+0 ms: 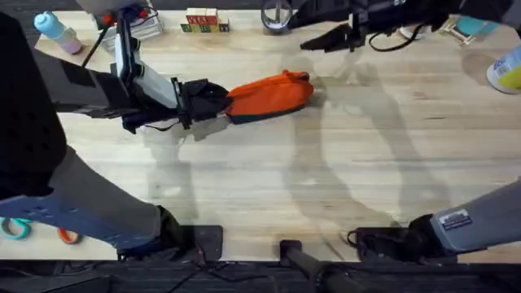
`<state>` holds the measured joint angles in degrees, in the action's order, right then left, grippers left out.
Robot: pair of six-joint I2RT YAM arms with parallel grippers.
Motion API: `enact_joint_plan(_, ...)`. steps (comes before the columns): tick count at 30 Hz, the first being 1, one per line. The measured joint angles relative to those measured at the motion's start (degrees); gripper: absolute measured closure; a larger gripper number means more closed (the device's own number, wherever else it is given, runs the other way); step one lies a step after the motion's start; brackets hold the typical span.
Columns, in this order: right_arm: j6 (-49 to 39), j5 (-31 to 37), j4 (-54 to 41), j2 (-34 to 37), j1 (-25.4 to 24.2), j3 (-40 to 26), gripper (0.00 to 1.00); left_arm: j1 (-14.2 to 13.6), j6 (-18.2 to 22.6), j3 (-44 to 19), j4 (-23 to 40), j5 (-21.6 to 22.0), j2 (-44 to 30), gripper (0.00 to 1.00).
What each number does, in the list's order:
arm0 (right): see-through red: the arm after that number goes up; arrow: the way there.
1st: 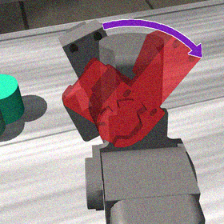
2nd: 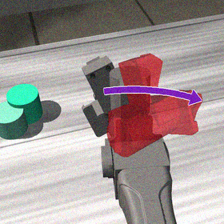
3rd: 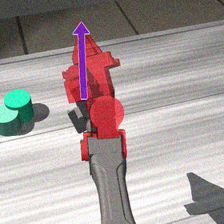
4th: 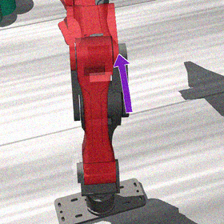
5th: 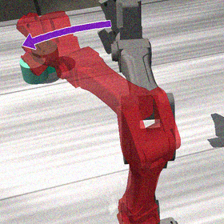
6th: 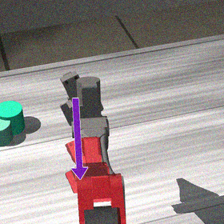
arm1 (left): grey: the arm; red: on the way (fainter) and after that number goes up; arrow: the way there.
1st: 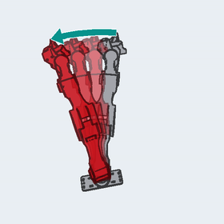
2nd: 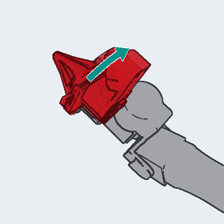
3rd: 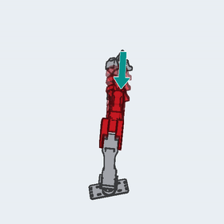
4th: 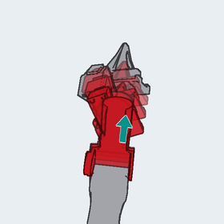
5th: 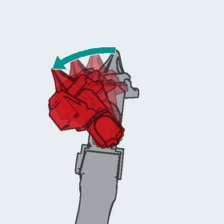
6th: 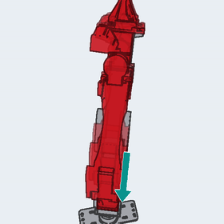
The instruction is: Unzip the bag, pick up the pens from the table one at a time and place them inside, then zip the bag closed.
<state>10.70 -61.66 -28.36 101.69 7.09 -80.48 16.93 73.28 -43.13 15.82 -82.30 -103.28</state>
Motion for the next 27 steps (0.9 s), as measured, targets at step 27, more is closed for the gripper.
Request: enact_joint_plan(27, -1.79, 16.16, -6.06, -10.6, 0.24, -0.71, 0.006, 0.0, 0.0, -0.02, 0.01, 0.0, 0.0, 0.959)
